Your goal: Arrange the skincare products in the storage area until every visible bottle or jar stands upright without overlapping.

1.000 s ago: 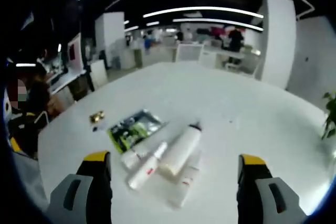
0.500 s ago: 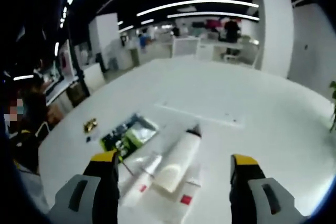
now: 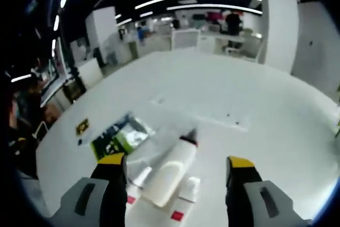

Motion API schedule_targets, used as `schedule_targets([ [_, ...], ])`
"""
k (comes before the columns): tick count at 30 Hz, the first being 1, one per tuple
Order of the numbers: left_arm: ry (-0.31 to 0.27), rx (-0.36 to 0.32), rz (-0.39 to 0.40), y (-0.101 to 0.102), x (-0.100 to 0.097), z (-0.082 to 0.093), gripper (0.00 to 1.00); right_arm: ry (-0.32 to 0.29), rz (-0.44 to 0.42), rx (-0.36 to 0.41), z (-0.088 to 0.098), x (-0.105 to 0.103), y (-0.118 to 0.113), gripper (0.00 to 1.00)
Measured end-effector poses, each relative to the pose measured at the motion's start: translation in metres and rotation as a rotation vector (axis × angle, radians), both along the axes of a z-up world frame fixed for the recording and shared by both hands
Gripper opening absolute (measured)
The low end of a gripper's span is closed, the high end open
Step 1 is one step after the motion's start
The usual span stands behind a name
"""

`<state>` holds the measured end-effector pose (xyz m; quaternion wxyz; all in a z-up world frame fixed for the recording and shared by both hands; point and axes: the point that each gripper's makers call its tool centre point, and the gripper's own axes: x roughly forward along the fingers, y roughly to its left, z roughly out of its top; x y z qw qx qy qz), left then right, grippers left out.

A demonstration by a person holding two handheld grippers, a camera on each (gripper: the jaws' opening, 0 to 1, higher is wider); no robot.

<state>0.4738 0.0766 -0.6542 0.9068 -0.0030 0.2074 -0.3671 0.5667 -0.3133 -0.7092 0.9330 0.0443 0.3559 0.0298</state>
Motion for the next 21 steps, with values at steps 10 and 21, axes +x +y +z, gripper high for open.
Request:
schedule_targets([
  [10, 0.014, -0.019, 0.005, -0.001, 0.001, -0.005, 1.00, 0.129, -0.007, -0.025, -0.027, 0.002, -0.003, 0.51],
  [21, 0.024, -0.040, 0.011, 0.000, 0.002, -0.007, 1.00, 0.279, 0.011, -0.032, -0.040, -0.008, 0.006, 0.35],
])
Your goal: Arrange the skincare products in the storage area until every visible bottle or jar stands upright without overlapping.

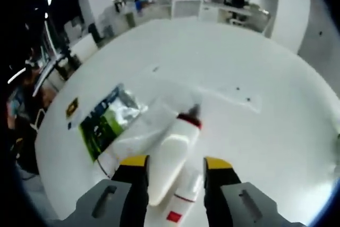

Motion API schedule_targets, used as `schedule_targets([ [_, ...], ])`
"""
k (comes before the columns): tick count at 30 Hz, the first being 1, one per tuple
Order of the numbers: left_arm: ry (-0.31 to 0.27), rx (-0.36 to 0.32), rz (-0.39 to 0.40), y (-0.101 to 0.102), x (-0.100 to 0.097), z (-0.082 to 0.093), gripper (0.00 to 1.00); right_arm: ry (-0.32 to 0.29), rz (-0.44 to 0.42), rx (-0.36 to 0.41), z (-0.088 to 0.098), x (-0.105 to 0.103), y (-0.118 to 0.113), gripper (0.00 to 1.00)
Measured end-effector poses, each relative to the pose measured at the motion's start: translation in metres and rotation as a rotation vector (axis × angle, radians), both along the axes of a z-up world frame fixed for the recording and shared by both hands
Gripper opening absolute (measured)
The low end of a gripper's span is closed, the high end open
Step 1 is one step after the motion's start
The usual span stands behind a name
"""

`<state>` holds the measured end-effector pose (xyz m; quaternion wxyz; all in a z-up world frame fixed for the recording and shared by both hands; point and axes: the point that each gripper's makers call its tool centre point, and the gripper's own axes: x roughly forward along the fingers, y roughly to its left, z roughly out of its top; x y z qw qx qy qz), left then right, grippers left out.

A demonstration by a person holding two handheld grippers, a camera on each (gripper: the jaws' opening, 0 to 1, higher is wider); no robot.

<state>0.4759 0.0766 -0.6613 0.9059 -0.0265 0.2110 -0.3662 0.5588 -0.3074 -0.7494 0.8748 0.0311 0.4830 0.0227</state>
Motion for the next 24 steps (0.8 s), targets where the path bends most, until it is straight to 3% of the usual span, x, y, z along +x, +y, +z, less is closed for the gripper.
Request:
schedule_targets([
  [9, 0.010, -0.010, -0.011, -0.002, -0.002, -0.002, 1.00, 0.101, 0.034, -0.009, -0.005, -0.006, 0.017, 0.30],
  [12, 0.010, -0.014, -0.005, -0.001, 0.000, -0.001, 0.99, 0.121, 0.017, 0.010, -0.010, 0.005, 0.013, 0.28],
  [24, 0.012, -0.020, -0.011, -0.003, -0.001, -0.001, 0.99, 0.182, -0.050, 0.029, -0.023, 0.012, -0.001, 0.30],
])
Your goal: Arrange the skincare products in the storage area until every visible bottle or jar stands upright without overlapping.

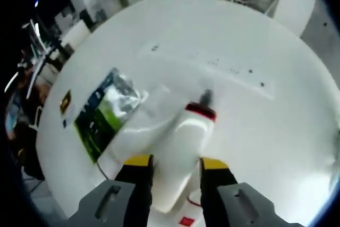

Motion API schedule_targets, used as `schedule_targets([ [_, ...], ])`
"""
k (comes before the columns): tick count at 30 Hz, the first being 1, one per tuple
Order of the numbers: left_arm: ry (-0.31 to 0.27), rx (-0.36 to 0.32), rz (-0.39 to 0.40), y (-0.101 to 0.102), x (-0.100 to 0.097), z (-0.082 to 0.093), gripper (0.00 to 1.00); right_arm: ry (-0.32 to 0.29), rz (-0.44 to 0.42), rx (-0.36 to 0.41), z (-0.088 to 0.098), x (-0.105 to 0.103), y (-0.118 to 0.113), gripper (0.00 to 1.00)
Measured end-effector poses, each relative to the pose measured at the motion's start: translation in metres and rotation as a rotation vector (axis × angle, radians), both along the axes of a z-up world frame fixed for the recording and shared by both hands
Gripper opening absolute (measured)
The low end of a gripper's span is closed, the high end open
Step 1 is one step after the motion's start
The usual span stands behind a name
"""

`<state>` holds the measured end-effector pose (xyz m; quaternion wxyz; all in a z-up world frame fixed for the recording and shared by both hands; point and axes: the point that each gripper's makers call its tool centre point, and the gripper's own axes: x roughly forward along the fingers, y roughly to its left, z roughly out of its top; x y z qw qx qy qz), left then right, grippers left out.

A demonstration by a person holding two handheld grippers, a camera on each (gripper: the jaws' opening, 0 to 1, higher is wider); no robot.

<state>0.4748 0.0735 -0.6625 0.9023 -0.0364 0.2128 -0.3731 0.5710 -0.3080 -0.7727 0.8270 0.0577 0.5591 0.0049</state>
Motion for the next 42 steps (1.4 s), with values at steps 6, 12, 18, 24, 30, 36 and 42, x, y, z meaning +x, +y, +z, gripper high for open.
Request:
schedule_targets([
  [6, 0.005, 0.006, -0.007, -0.001, -0.001, -0.002, 0.99, 0.033, -0.110, 0.093, -0.007, 0.000, 0.003, 0.26],
  [12, 0.006, 0.008, -0.009, -0.001, -0.001, -0.002, 0.99, 0.031, -0.099, 0.085, -0.008, 0.004, 0.001, 0.23],
  [18, 0.009, 0.003, -0.010, 0.000, -0.001, -0.002, 0.99, -0.010, -0.106, 0.082, -0.009, 0.010, -0.007, 0.21],
  [24, 0.015, -0.011, -0.023, -0.005, -0.002, 0.000, 0.99, -0.105, -0.130, 0.088, -0.008, 0.011, -0.009, 0.19],
  [30, 0.009, 0.001, -0.049, -0.009, -0.002, 0.006, 0.99, -0.151, -0.154, 0.120, -0.008, 0.011, -0.009, 0.19],
  [36, 0.004, -0.021, -0.113, -0.022, 0.001, 0.019, 0.98, -0.175, -0.180, 0.163, -0.007, 0.009, -0.011, 0.19],
  [42, 0.094, -0.121, -0.239, -0.061, 0.003, 0.023, 0.95, -0.221, -0.169, 0.153, -0.007, 0.006, -0.014, 0.19],
])
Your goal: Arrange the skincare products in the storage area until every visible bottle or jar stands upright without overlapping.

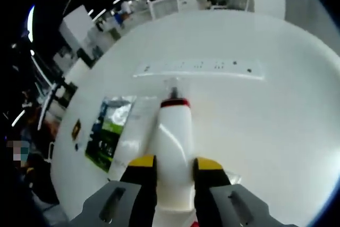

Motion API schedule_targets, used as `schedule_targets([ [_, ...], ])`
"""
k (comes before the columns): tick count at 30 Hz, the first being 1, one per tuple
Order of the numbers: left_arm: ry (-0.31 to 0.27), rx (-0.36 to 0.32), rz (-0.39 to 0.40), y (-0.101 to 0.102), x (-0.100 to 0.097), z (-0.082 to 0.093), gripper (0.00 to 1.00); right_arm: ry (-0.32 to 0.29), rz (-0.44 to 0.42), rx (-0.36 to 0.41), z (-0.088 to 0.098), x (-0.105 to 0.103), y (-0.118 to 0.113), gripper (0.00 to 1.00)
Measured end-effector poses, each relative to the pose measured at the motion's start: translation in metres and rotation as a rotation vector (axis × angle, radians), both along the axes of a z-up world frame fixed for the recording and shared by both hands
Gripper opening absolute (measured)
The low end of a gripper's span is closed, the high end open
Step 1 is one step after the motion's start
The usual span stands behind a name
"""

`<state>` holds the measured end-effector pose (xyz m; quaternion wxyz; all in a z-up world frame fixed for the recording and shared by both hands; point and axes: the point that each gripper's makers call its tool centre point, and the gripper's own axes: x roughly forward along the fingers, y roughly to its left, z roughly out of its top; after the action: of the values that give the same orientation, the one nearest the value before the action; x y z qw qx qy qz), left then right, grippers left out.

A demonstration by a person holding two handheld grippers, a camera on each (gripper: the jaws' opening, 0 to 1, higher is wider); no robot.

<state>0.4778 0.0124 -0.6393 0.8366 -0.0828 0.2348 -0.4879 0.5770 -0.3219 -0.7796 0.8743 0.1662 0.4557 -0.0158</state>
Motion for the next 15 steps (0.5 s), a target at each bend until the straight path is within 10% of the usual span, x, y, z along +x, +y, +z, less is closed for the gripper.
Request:
schedule_targets([
  [8, 0.124, -0.133, -0.063, -0.056, 0.021, 0.015, 0.87, -0.039, -0.003, 0.029, 0.003, -0.017, 0.004, 0.19],
  [15, 0.147, -0.104, -0.099, -0.099, 0.042, 0.007, 0.85, -0.060, 0.015, 0.011, 0.005, -0.022, 0.009, 0.19],
])
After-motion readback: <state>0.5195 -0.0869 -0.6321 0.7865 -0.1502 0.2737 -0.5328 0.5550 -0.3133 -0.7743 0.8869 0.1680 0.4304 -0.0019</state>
